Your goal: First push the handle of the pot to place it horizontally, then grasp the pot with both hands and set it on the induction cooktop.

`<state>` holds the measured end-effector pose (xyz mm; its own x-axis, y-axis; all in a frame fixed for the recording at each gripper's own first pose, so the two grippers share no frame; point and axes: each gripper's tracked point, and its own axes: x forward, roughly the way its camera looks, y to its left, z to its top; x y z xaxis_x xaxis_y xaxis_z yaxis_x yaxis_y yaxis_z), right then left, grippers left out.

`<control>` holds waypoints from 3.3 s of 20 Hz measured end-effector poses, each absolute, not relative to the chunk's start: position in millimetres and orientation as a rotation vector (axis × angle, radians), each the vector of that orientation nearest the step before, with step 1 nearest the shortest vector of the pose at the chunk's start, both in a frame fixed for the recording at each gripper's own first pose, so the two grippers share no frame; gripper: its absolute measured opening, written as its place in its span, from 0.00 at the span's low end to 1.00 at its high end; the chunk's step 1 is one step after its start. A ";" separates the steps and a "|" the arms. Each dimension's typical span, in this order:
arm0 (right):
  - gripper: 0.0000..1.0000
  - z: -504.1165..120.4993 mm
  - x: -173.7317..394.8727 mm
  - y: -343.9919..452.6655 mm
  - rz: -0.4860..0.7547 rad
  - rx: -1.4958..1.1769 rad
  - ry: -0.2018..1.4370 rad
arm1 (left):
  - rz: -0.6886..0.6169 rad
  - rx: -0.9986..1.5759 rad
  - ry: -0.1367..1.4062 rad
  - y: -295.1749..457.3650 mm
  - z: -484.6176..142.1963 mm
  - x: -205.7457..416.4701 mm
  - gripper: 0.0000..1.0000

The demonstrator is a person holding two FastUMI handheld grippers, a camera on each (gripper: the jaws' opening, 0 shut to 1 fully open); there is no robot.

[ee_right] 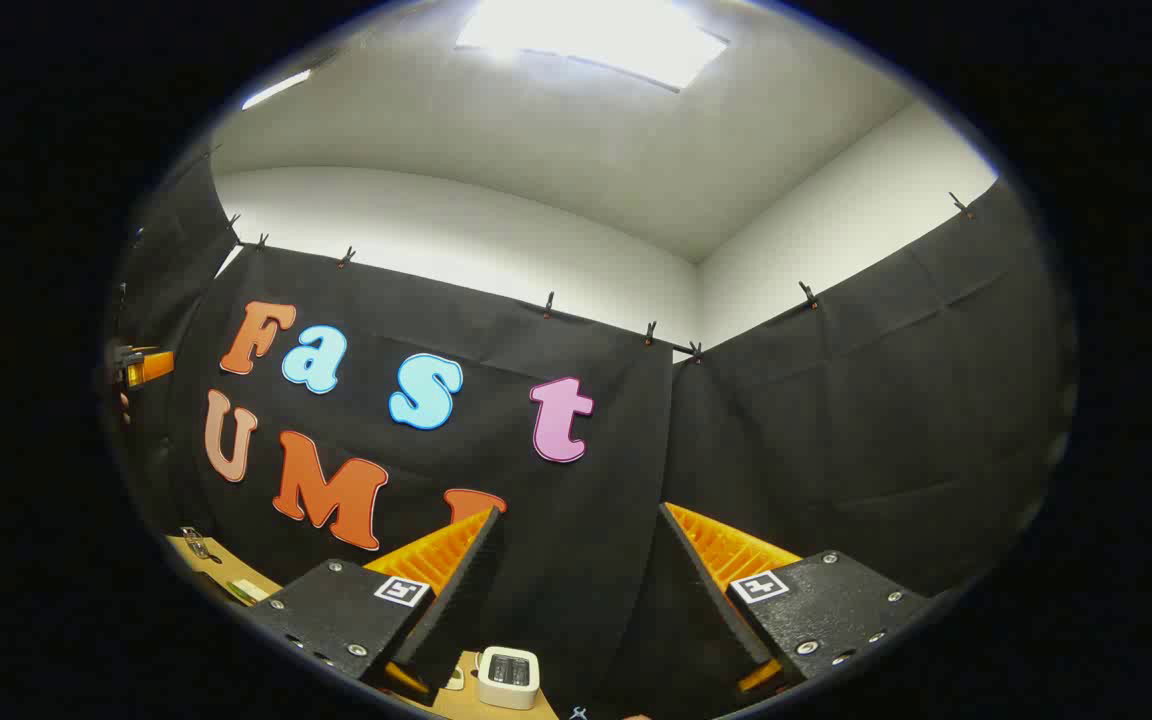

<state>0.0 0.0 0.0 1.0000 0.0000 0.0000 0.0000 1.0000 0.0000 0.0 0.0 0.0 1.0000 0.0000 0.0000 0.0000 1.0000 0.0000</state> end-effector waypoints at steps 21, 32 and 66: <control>0.94 -7.0 0.7 -9.2 0.019 0.021 -0.001 | -0.059 0.015 0.004 -43.9 -21.6 -15.6 0.95; 0.94 -25.3 -5.2 -14.4 0.045 0.033 0.006 | -0.063 0.068 0.127 -76.2 -77.2 -24.3 0.93; 0.94 -179.6 -36.2 -59.6 0.144 0.134 0.197 | 0.210 -0.234 1.741 -168.0 -462.5 -406.5 0.08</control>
